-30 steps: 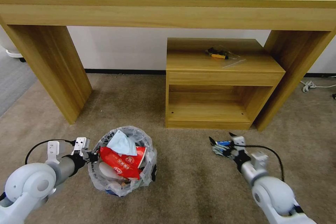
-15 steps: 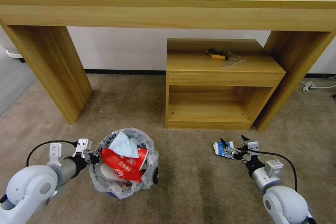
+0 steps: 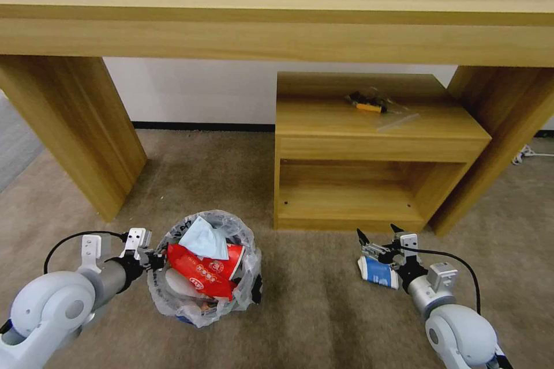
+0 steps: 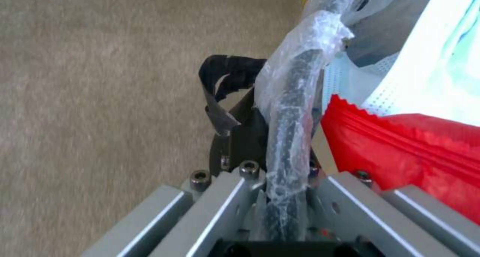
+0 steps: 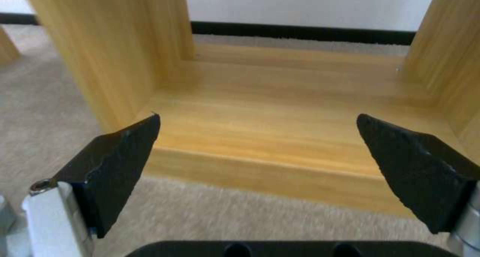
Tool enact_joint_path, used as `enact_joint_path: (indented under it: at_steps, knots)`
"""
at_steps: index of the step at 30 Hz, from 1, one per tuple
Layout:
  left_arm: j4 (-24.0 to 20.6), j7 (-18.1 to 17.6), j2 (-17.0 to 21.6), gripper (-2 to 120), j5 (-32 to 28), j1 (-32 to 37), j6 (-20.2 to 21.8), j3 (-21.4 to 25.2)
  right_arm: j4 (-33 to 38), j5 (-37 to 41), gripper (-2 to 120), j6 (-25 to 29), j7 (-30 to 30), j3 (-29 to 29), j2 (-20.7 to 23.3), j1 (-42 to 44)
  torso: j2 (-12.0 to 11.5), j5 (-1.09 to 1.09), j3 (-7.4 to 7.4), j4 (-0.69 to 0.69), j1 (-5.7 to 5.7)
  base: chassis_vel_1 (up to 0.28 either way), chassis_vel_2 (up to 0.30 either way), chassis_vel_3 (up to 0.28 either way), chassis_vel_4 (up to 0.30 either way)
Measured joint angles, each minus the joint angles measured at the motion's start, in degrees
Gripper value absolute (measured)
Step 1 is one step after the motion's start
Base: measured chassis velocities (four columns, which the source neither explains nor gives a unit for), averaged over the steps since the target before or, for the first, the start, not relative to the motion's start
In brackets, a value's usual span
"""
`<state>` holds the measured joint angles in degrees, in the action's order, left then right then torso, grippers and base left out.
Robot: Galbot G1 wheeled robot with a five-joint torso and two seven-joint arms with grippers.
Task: Pick up the trash bin and place the garbage on the floor into it.
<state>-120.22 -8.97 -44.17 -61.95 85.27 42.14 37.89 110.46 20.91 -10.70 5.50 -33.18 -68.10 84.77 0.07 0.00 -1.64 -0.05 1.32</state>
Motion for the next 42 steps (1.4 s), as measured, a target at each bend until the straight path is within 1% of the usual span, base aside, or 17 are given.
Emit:
enact_joint_path:
  at_steps: [6,15,22,24,29,30,32,33,36,37,38,41,42]
  knots:
    - [0.2,0.0,-0.4,0,0.0,0.2,0.0,0.0,-0.3,0.0,100,-1.4,0.5,-0.4,0.2,0.5,0.0,0.0,0.01,0.01,0.0,-0.069,0.042,0.061,-0.061]
    - [0.1,0.0,-0.6,0,0.1,0.3,0.0,0.0,-1.1,0.2,100,-1.5,1.0,-0.8,0.5,0.4,0.0,-0.01,0.02,0.01,-0.01,-0.015,-0.015,0.012,0.012]
    - [0.0,-0.1,-0.7,0,0.1,0.3,0.0,-0.2,-1.8,0.2,100,-1.1,1.3,-0.9,0.5,0.7,0.0,0.02,0.02,0.02,-0.02,-0.129,-0.132,0.134,0.139]
    - [-0.1,-0.3,-0.7,0,0.1,0.3,0.0,-0.2,-2.1,1.3,100,-1.3,1.6,-1.0,0.5,0.8,0.0,0.0,0.01,-0.02,-0.02,-0.223,-0.233,0.197,0.223]
    - [-0.4,-0.4,-0.8,0,0.1,0.5,0.0,-0.2,-3.9,2.2,100,-1.5,2.3,-1.1,0.8,0.5,0.0,0.02,0.01,0.0,-0.02,-0.236,-0.234,0.234,0.235]
    - [-0.5,-0.4,-0.8,0,0.1,0.6,0.0,-0.2,-5.2,2.3,100,-1.1,2.5,-0.8,0.9,0.0,0.0,-0.01,0.01,0.01,-0.01,-0.243,-0.232,0.241,0.218]
    - [-0.7,-0.4,-1.0,0,0.1,0.8,0.0,-0.1,-8.3,2.5,100,-0.7,2.9,0.2,1.0,-0.9,0.0,0.06,0.01,-0.01,-0.01,-0.2,-0.183,0.203,0.191]
    - [-0.7,-0.4,-1.0,0,0.1,0.8,0.0,-0.1,-8.3,2.5,100,-0.7,2.9,0.2,1.0,-0.9,0.0,0.06,0.01,-0.01,-0.01,-0.2,-0.164,0.165,0.191]
    - [-1.0,-0.5,-1.3,0,0.5,1.1,0.0,-0.2,-14.3,3.0,100,-1.0,3.7,2.6,1.0,-2.9,0.0,0.0,0.01,-0.01,-0.01,-0.05,-0.085,0.062,0.044]
    - [-1.0,-0.5,-1.4,0,0.6,1.3,0.0,-0.2,-16.4,3.5,100,-1.7,3.9,3.7,1.0,-3.7,0.0,0.02,0.01,0.01,-0.01,0.0,0.0,0.0,0.0]
    - [-1.0,-0.5,-1.4,0,0.6,1.3,0.0,-0.2,-16.4,3.5,100,-1.7,3.9,3.7,1.0,-3.7,0.0,0.02,0.01,0.01,-0.01,0.0,0.0,0.0,0.0]
    - [-1.3,-0.7,-1.4,0,0.8,1.4,0.0,-0.2,-21.5,6.3,100,-5.4,3.5,6.3,0.5,-6.3,0.0,-0.01,0.01,0.03,-0.01,0.037,0.062,-0.031,-0.025]
    - [-1.3,-0.7,-1.4,0,0.8,1.4,0.0,-0.2,-21.5,6.3,100,-5.4,3.5,6.3,0.5,-6.3,0.0,-0.01,0.01,0.03,-0.01,0.038,0.066,-0.031,-0.028]
